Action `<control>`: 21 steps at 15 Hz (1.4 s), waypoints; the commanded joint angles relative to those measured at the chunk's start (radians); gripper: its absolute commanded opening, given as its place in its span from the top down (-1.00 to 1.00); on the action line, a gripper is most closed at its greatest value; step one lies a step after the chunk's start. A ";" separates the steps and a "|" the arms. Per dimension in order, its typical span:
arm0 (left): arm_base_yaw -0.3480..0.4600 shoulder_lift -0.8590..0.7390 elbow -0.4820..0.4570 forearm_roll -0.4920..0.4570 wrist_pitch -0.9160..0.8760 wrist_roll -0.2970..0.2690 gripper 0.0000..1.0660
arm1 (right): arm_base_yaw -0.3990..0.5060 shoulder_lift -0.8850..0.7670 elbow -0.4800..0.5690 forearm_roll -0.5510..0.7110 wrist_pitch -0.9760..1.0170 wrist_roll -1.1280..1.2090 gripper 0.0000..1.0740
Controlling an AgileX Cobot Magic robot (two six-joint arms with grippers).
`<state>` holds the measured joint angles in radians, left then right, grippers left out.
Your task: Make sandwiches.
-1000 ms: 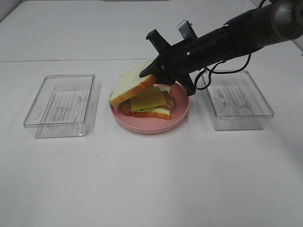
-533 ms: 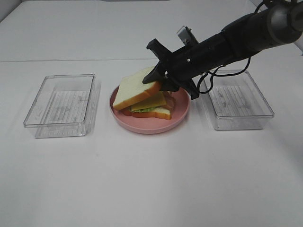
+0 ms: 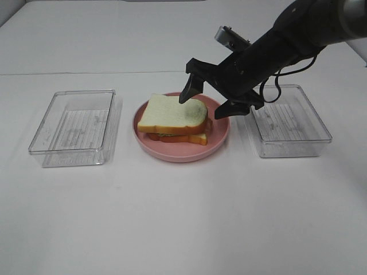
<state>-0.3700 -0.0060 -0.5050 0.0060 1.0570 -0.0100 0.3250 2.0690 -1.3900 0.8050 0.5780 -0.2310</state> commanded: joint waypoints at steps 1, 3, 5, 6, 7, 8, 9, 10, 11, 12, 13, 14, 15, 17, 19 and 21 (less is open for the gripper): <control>0.001 -0.020 0.006 -0.006 -0.011 0.004 -0.54 | 0.001 -0.082 0.002 -0.225 0.041 0.109 -0.52; 0.001 -0.020 0.006 -0.006 -0.011 0.004 -0.54 | 0.001 -0.155 0.002 -0.403 0.121 0.179 -0.52; 0.001 -0.020 0.006 -0.006 -0.011 0.004 -0.54 | 0.001 -0.190 0.002 -0.477 0.174 0.196 -0.52; 0.001 -0.020 0.006 -0.006 -0.011 0.004 -0.54 | 0.001 -0.249 0.002 -0.546 0.272 0.209 -0.52; 0.001 -0.020 0.006 -0.006 -0.011 0.004 -0.54 | 0.001 -0.283 0.002 -0.577 0.337 0.212 -0.52; 0.001 -0.020 0.006 -0.006 -0.011 0.004 -0.54 | 0.001 -0.320 0.002 -0.595 0.379 0.212 -0.52; 0.001 -0.020 0.006 -0.006 -0.011 0.004 -0.54 | 0.001 -0.363 0.004 -0.600 0.424 0.212 -0.52; 0.001 -0.020 0.006 -0.006 -0.011 0.004 -0.54 | 0.001 -0.408 0.013 -0.601 0.453 0.212 -0.52; 0.001 -0.020 0.006 -0.006 -0.011 0.004 -0.54 | 0.001 -0.465 0.040 -0.602 0.467 0.212 -0.52; 0.001 -0.020 0.006 -0.006 -0.011 0.004 -0.54 | 0.001 -0.524 0.076 -0.605 0.479 0.212 -0.52; 0.001 -0.020 0.006 -0.006 -0.011 0.004 -0.54 | 0.001 -0.588 0.129 -0.614 0.485 0.212 -0.52; 0.001 -0.020 0.006 -0.013 -0.011 0.010 -0.54 | 0.001 -0.739 0.244 -0.645 0.493 0.212 -0.52; 0.001 -0.020 0.006 -0.013 -0.011 0.010 -0.54 | 0.001 -0.826 0.313 -0.663 0.501 0.212 -0.52; 0.001 -0.020 0.006 -0.013 -0.011 0.010 -0.54 | 0.001 -1.000 0.446 -0.682 0.520 0.211 -0.52; 0.001 -0.020 0.006 -0.013 -0.011 0.010 -0.54 | 0.001 -1.169 0.574 -0.685 0.546 0.211 -0.52; 0.001 -0.020 0.006 -0.014 -0.011 0.015 -0.54 | 0.001 -1.312 0.662 -0.685 0.555 0.211 -0.52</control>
<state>-0.3700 -0.0060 -0.5050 0.0000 1.0570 0.0000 0.3250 0.7840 -0.7400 0.1250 1.1260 -0.0260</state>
